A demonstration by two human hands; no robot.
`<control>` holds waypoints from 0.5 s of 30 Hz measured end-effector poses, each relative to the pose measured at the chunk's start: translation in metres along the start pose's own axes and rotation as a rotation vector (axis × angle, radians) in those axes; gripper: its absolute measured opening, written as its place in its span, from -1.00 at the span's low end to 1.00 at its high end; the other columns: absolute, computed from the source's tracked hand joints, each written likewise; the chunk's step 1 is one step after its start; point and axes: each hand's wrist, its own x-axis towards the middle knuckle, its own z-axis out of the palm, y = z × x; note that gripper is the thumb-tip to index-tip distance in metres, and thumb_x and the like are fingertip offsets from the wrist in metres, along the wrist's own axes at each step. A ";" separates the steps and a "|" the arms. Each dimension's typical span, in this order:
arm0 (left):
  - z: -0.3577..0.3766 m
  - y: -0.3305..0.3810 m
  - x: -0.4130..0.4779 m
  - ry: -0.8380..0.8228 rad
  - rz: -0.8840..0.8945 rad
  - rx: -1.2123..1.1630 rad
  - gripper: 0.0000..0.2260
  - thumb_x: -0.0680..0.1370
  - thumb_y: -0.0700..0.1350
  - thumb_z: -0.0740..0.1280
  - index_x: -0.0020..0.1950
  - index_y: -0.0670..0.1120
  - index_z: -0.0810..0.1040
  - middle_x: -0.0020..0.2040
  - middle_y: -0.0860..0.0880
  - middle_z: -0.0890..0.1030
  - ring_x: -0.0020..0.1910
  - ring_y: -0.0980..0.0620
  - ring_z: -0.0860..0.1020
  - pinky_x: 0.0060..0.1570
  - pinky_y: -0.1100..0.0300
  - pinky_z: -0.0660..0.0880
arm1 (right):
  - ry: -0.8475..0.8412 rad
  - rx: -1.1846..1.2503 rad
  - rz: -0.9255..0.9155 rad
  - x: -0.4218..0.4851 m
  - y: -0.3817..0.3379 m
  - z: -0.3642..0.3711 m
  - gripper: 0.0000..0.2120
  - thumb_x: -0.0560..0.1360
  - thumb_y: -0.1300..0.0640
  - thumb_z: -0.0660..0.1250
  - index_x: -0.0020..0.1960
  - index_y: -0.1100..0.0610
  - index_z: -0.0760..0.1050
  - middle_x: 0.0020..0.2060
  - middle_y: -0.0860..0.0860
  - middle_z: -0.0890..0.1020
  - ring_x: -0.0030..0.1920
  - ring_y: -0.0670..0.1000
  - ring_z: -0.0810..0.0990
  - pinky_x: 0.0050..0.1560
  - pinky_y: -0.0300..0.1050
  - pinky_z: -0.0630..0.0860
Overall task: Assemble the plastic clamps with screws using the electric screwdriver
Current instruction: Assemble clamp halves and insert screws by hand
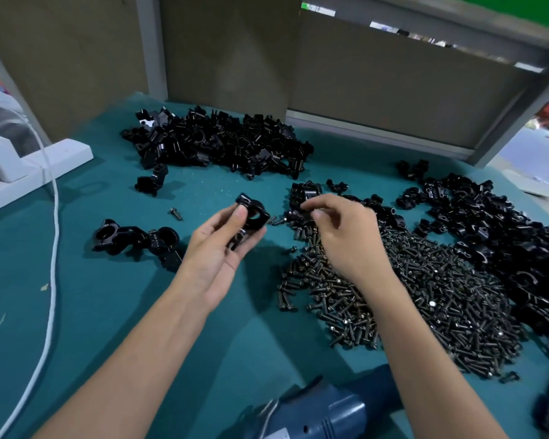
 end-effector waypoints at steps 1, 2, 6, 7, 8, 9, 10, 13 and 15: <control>-0.001 0.002 0.001 0.019 -0.004 -0.050 -0.72 0.41 -0.19 0.40 0.08 -0.26 0.54 0.11 -0.25 0.67 0.13 -0.17 0.65 0.03 0.07 0.64 | -0.041 -0.107 -0.012 0.012 0.000 0.002 -0.76 0.59 0.30 0.25 0.11 0.09 0.64 -0.10 -0.16 0.64 -0.37 -0.36 0.49 -0.33 -0.57 0.36; -0.001 0.003 0.002 0.030 -0.006 -0.080 -0.72 0.41 -0.19 0.40 0.07 -0.25 0.53 0.10 -0.26 0.67 0.11 -0.18 0.66 0.01 0.06 0.64 | -0.103 -0.209 -0.028 0.023 0.000 0.006 -0.75 0.59 0.31 0.25 0.12 0.10 0.65 -0.01 -0.07 0.68 -0.37 -0.32 0.48 -0.30 -0.56 0.40; -0.001 0.003 0.001 0.023 -0.004 -0.096 -0.73 0.41 -0.18 0.38 0.07 -0.25 0.52 0.05 -0.25 0.68 0.02 -0.16 0.69 -0.05 0.08 0.65 | -0.378 -0.501 -0.058 0.050 0.005 0.037 -0.70 0.54 0.34 0.27 0.21 0.12 0.62 0.12 0.16 0.65 -0.03 0.11 0.65 0.06 0.02 0.60; -0.001 0.004 0.001 0.016 -0.003 -0.095 -0.73 0.42 -0.18 0.38 0.07 -0.25 0.52 0.06 -0.25 0.68 0.03 -0.16 0.69 -0.06 0.09 0.65 | -0.395 -0.551 -0.059 0.053 0.008 0.043 -0.69 0.53 0.34 0.29 0.21 0.13 0.61 0.12 0.18 0.63 0.01 0.16 0.63 0.06 0.05 0.59; -0.001 0.004 0.001 0.009 -0.002 -0.093 -0.72 0.42 -0.18 0.38 0.08 -0.25 0.51 0.07 -0.25 0.68 0.05 -0.16 0.68 -0.06 0.09 0.65 | -0.385 -0.588 -0.074 0.055 0.010 0.047 -0.71 0.53 0.33 0.30 0.20 0.16 0.61 0.13 0.18 0.61 0.05 0.18 0.60 0.06 0.05 0.58; -0.001 0.004 0.002 0.004 -0.002 -0.088 -0.71 0.42 -0.17 0.38 0.10 -0.25 0.51 0.09 -0.26 0.67 0.07 -0.16 0.67 -0.05 0.09 0.64 | -0.370 -0.618 -0.103 0.056 0.012 0.050 -0.75 0.53 0.32 0.32 0.18 0.18 0.61 0.14 0.16 0.59 0.10 0.17 0.57 0.04 0.02 0.56; -0.002 0.003 0.002 0.001 -0.003 -0.079 -0.70 0.43 -0.17 0.38 0.11 -0.26 0.50 0.11 -0.27 0.66 0.10 -0.17 0.66 -0.02 0.08 0.64 | -0.364 -0.647 -0.135 0.057 0.013 0.051 -0.79 0.54 0.30 0.33 0.15 0.19 0.62 0.13 0.15 0.57 0.14 0.15 0.54 0.00 -0.03 0.53; -0.003 0.000 0.004 0.004 -0.008 -0.018 -0.76 0.49 -0.18 0.36 0.11 -0.26 0.49 0.15 -0.28 0.64 0.18 -0.18 0.62 0.11 0.03 0.61 | -0.329 -0.633 -0.198 0.057 0.012 0.049 -0.88 0.57 0.26 0.31 0.07 0.19 0.59 0.05 0.11 0.57 0.13 0.10 0.50 -0.06 -0.07 0.50; -0.004 -0.003 0.005 0.015 -0.014 0.042 -0.86 0.55 -0.21 0.33 0.06 -0.25 0.50 0.16 -0.29 0.63 0.18 -0.16 0.63 0.16 0.00 0.59 | -0.247 -0.403 -0.147 0.053 0.007 0.043 -0.90 0.59 0.26 0.27 0.07 0.20 0.53 -0.05 0.10 0.62 -0.02 0.07 0.59 -0.08 -0.07 0.55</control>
